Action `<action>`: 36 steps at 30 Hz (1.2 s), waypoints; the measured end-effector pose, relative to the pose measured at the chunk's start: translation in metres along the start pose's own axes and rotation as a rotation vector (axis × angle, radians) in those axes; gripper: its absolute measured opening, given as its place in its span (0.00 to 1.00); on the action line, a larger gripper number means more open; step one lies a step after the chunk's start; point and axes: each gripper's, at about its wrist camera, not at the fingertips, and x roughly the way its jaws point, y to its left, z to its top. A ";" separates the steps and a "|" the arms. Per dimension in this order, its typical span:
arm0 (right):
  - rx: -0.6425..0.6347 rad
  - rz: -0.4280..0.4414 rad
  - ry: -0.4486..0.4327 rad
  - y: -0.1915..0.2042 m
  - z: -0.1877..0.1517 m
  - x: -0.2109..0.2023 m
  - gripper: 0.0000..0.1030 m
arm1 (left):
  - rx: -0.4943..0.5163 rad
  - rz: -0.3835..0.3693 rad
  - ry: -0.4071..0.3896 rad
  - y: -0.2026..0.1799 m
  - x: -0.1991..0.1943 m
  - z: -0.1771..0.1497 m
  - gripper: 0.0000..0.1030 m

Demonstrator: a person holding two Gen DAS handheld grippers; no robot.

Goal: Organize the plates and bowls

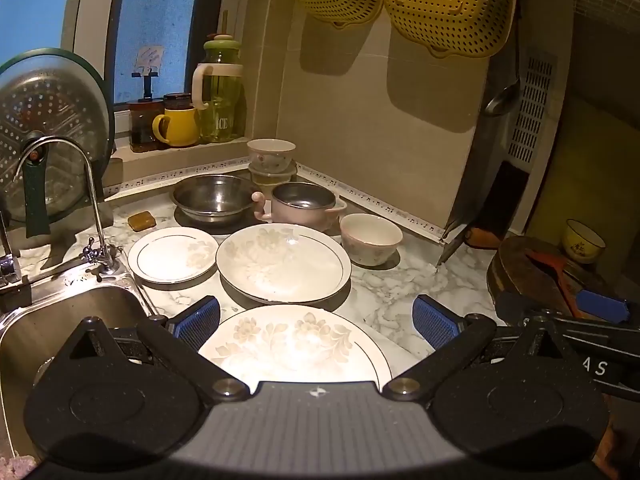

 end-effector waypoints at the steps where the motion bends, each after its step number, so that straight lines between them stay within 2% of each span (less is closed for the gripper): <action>1: -0.002 0.001 -0.002 0.000 0.000 0.000 1.00 | -0.004 0.006 0.000 0.001 0.000 0.000 1.00; 9: -0.006 0.016 -0.005 0.003 -0.002 0.002 0.99 | -0.021 0.022 0.012 0.003 0.001 -0.002 1.00; 19: -0.014 0.028 -0.003 0.002 -0.004 0.003 0.99 | -0.060 0.006 0.010 0.009 0.000 0.000 1.00; 36: -0.015 0.029 -0.008 0.005 -0.004 0.003 0.99 | -0.057 0.020 0.009 0.013 0.002 0.000 1.00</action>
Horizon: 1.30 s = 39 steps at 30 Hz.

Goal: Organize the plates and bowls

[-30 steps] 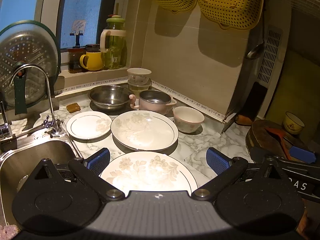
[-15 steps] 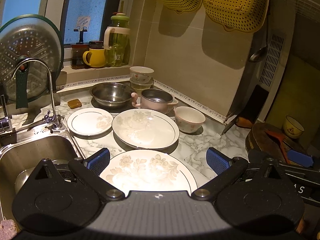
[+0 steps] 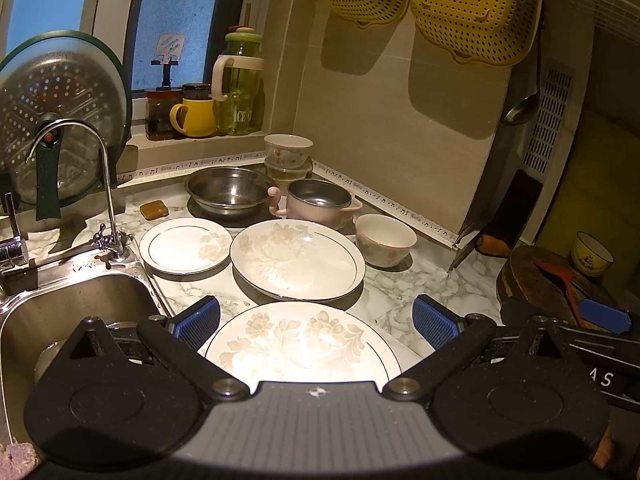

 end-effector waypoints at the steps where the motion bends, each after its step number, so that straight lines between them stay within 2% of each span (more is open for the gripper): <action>1: 0.000 0.001 0.001 0.001 0.001 0.000 0.99 | 0.000 0.001 0.002 0.001 0.000 0.000 1.00; 15: -0.005 -0.004 0.003 0.012 0.003 0.004 0.99 | -0.003 0.003 0.008 0.005 0.003 0.001 1.00; 33: -0.018 -0.015 -0.002 0.043 0.010 0.015 0.99 | 0.010 -0.053 0.023 0.048 0.015 0.011 1.00; 39: -0.063 -0.001 0.002 0.055 0.011 0.022 0.98 | 0.018 -0.041 0.029 0.057 0.022 0.011 1.00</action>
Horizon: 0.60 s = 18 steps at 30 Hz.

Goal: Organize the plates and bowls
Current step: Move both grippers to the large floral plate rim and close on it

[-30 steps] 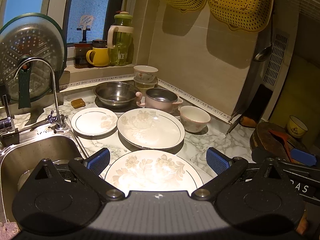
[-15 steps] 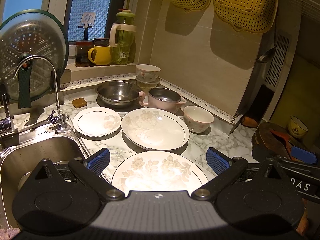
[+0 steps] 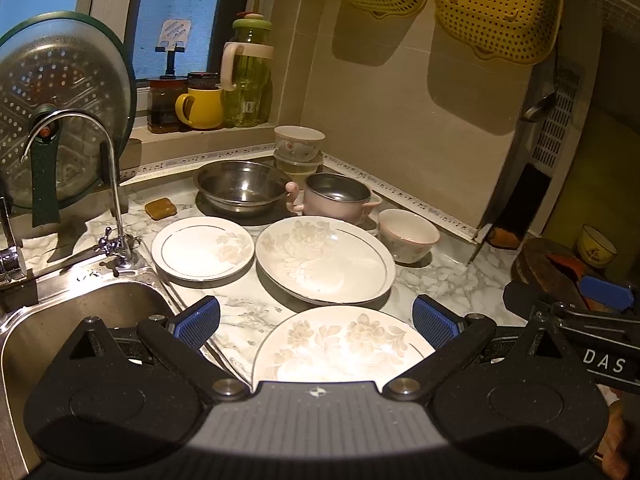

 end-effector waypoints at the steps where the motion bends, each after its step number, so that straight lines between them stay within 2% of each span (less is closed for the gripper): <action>1: -0.012 0.009 0.000 0.001 0.001 0.003 0.98 | -0.002 0.008 0.001 0.001 0.001 0.001 1.00; 8: -0.033 0.097 0.036 -0.005 0.009 0.036 0.97 | -0.011 0.088 -0.013 0.008 0.015 0.006 1.00; 18: -0.107 0.230 0.137 -0.019 0.018 0.113 0.86 | -0.063 0.149 0.067 0.017 0.070 0.026 1.00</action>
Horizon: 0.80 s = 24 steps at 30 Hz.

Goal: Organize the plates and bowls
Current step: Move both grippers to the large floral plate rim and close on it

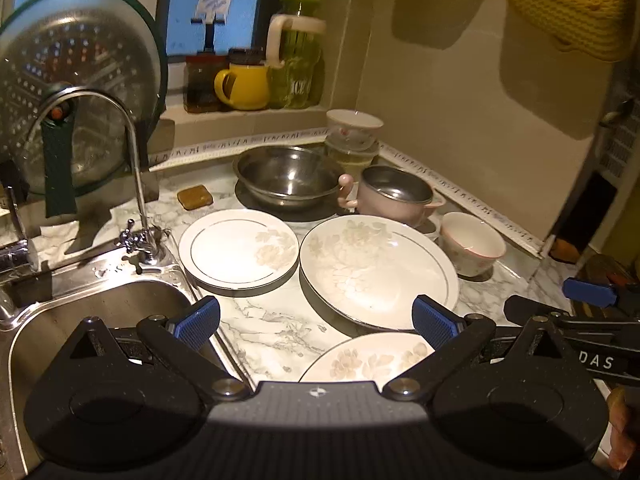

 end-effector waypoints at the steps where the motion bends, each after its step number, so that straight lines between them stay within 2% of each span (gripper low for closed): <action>1: 0.003 0.012 0.016 -0.006 0.002 0.010 0.85 | 0.002 0.010 0.013 -0.001 0.008 0.002 1.00; 6: 0.001 0.040 0.089 -0.026 0.012 0.055 0.78 | 0.002 0.018 0.089 -0.005 0.049 0.011 0.99; 10: 0.020 0.058 0.157 -0.038 0.019 0.092 0.72 | -0.016 0.010 0.145 -0.004 0.082 0.021 0.81; 13: 0.030 0.076 0.201 -0.044 0.021 0.114 0.68 | -0.016 0.010 0.180 -0.003 0.104 0.026 0.76; 14: 0.035 0.076 0.217 -0.045 0.021 0.121 0.67 | -0.014 0.012 0.192 -0.004 0.112 0.027 0.69; 17: 0.067 0.086 0.269 -0.052 0.021 0.141 0.57 | -0.012 0.010 0.223 -0.003 0.130 0.030 0.61; 24: 0.135 0.121 0.350 -0.065 0.022 0.172 0.45 | -0.064 -0.021 0.285 0.002 0.159 0.034 0.48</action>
